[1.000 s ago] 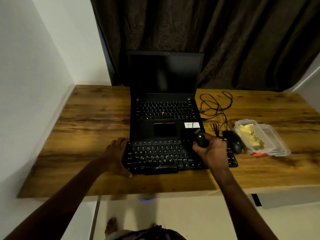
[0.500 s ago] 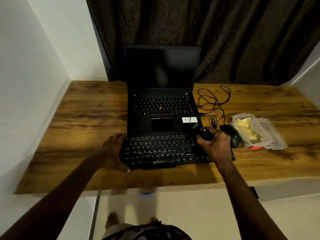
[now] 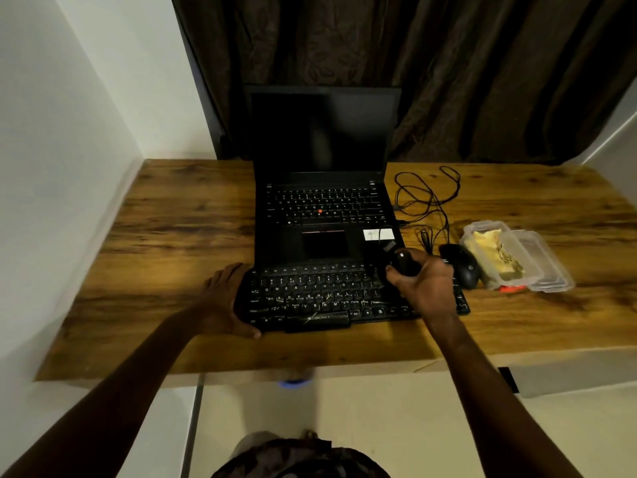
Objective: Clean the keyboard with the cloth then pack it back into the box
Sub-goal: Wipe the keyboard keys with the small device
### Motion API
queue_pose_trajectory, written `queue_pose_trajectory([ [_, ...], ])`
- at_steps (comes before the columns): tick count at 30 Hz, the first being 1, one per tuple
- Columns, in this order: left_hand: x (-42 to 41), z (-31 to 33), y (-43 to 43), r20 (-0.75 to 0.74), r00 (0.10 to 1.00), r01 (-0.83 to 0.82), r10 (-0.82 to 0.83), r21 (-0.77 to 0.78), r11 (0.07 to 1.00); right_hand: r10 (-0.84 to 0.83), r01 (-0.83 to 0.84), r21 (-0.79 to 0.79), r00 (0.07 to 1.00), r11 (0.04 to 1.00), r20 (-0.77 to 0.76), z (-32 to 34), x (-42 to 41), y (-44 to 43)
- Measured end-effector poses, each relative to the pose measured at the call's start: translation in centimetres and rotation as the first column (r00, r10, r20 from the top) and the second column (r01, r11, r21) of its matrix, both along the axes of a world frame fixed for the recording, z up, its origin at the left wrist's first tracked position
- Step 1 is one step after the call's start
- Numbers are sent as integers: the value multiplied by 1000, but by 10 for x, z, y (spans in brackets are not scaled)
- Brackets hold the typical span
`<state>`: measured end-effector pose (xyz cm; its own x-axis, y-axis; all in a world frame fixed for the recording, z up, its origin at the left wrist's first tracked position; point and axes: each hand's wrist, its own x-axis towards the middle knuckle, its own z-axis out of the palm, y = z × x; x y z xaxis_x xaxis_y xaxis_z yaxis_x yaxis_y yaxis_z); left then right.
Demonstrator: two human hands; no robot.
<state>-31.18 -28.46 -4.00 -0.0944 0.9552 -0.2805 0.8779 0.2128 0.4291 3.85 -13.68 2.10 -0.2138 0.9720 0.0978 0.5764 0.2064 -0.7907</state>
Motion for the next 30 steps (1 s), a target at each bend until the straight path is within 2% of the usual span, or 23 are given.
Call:
queue_pose_trajectory([
  [2, 1, -1, -1, -2, 1000, -2, 2, 8, 1000, -9, 8, 24, 999, 1000, 35, 0, 4, 1],
  [5, 2, -2, -1, 3, 1000, -20, 20, 22, 1000, 74, -76, 23, 994, 997, 80, 5, -6, -5],
  [10, 0, -3, 0, -1, 1000, -25, 25, 19, 1000, 180, -181, -44, 983, 982, -43, 8, -30, -23],
  [14, 0, -3, 0, 15, 1000, -26, 26, 16, 1000, 96, -100, -90, 994, 991, -50, 11, -13, -16],
  [17, 0, -3, -1, 28, 999, -19, 18, 13, 1000, 12, -12, -2, 1000, 1000, 1, 13, 5, -8],
  [20, -1, -4, -1, 32, 999, -24, 23, 16, 1000, 46, -46, 28, 999, 999, 23, 10, 5, -8],
  [25, -1, -6, 0, 35, 999, -34, 33, 21, 999, 142, -144, -57, 989, 988, -40, 9, -17, -23],
  [27, 0, -5, 0, 44, 998, -40, 39, 28, 999, 101, -107, -82, 992, 991, -78, 9, -12, -19],
  [30, 0, -5, -1, 59, 997, -44, 42, 30, 999, 11, -13, -50, 999, 999, -40, 7, 10, -8],
])
